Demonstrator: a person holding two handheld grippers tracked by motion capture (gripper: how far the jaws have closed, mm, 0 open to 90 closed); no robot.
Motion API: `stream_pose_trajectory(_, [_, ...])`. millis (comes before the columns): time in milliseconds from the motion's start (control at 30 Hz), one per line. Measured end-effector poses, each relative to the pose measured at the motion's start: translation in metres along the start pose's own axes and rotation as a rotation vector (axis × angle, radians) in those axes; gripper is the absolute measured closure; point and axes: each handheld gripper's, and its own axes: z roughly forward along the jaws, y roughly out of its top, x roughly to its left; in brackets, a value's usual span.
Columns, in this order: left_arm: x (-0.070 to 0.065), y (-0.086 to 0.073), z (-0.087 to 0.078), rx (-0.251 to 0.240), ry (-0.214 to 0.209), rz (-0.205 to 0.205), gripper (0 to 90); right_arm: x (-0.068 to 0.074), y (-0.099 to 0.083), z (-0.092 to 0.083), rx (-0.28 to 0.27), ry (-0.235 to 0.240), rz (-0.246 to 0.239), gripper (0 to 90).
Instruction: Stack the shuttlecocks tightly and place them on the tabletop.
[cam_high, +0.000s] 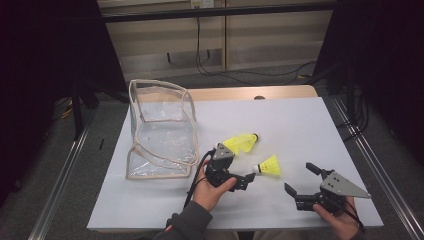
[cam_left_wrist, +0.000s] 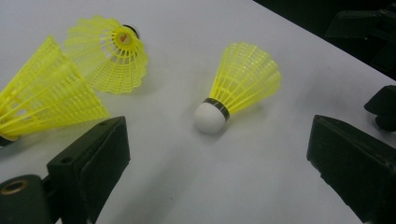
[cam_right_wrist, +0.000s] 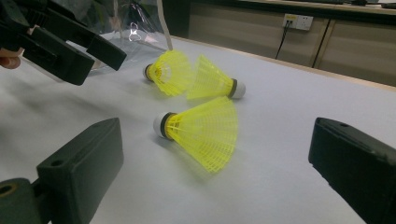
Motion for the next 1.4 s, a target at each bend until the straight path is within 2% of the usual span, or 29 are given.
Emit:
stream_pose_trajectory(133, [0.004, -0.005, -0.005, 0.005, 0.000, 0.006, 5.9, 0.000, 0.001, 0.000, -0.001, -0.002, -0.003, 2.7])
stream_pose_trajectory(233, [0.004, -0.008, -0.010, 0.002, -0.015, 0.033, 5.8, 0.000, 0.001, 0.000, 0.001, -0.003, -0.004, 2.7])
stream_pose_trajectory(433, [0.006, -0.012, -0.022, -0.025, -0.052, 0.040, 5.4, -0.002, 0.001, 0.000, 0.000, -0.012, -0.008, 2.4])
stream_pose_trajectory(567, [0.008, -0.017, -0.027, -0.033, -0.056, 0.040, 4.8, -0.001, 0.001, 0.000, 0.003, -0.013, -0.007, 2.4])
stream_pose_trajectory(867, [0.010, -0.028, -0.040, -0.029, -0.070, 0.070, 4.8, -0.001, 0.002, -0.001, 0.001, -0.015, -0.012, 2.4])
stream_pose_trajectory(1100, [0.012, -0.035, -0.050, -0.032, -0.094, 0.093, 4.8, 0.001, 0.003, 0.000, -0.001, -0.007, -0.017, 2.4])
stream_pose_trajectory(1200, [0.013, -0.037, -0.054, -0.041, -0.109, 0.088, 4.7, 0.001, 0.003, 0.000, -0.001, -0.011, -0.018, 2.4])
stream_pose_trajectory(1400, [0.019, -0.043, -0.063, -0.041, -0.109, 0.117, 4.5, 0.000, 0.003, 0.000, -0.001, -0.009, -0.017, 2.4])
